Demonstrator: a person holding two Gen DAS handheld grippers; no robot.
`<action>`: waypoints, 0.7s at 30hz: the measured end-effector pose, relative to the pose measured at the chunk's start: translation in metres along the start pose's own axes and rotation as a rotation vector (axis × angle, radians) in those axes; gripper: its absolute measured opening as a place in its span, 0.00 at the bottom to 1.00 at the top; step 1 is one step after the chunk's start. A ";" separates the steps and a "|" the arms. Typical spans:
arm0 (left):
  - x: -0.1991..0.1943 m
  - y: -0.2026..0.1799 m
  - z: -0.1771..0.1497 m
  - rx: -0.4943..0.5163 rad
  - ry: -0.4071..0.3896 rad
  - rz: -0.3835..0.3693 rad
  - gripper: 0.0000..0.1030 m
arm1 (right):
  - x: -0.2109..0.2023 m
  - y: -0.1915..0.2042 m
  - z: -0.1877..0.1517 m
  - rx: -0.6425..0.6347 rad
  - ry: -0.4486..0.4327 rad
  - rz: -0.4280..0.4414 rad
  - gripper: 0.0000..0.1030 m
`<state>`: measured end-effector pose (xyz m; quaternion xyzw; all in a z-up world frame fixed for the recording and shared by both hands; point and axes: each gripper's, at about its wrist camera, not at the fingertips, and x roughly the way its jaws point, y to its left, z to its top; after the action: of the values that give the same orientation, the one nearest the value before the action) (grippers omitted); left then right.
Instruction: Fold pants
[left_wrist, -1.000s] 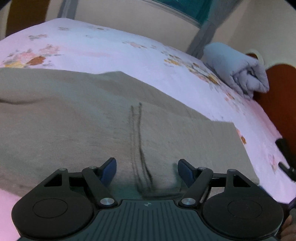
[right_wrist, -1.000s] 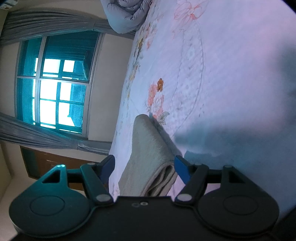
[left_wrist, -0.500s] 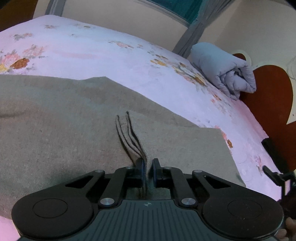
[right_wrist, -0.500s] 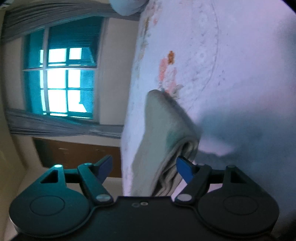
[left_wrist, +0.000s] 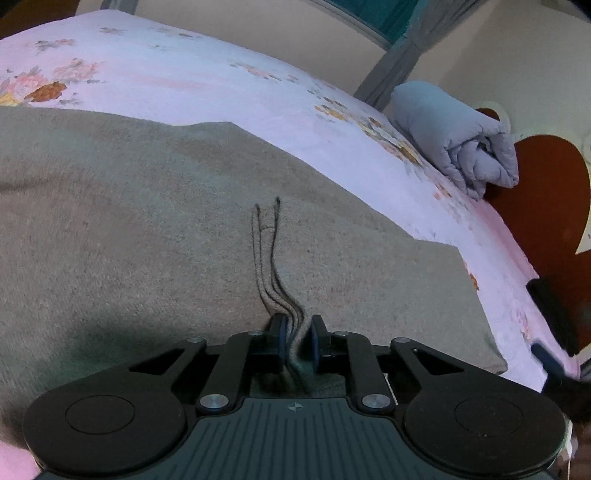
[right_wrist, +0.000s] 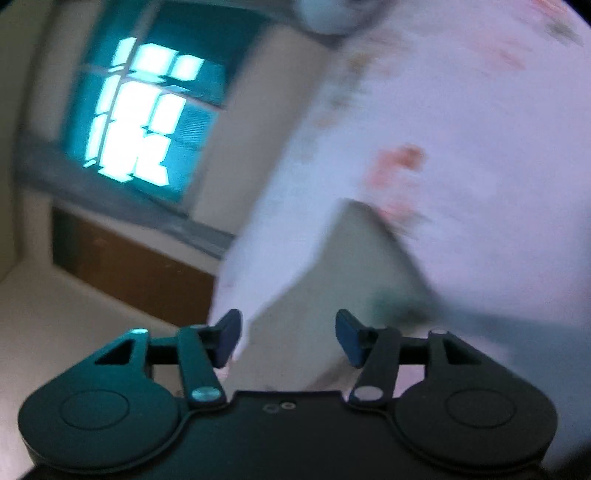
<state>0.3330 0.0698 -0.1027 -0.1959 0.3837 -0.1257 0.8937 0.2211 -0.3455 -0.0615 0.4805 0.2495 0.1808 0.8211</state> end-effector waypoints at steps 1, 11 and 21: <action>-0.001 0.000 -0.001 0.003 -0.003 0.000 0.16 | 0.011 0.002 0.006 -0.014 -0.003 0.009 0.66; -0.070 0.017 -0.003 0.023 -0.161 0.110 0.97 | 0.064 0.014 0.029 -0.117 0.077 -0.193 0.44; -0.177 0.149 -0.026 -0.229 -0.339 0.279 0.97 | 0.203 0.065 -0.056 -0.347 0.373 -0.235 0.42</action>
<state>0.2062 0.2625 -0.0730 -0.2596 0.2634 0.0778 0.9258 0.3490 -0.1669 -0.0753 0.2587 0.4157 0.2098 0.8463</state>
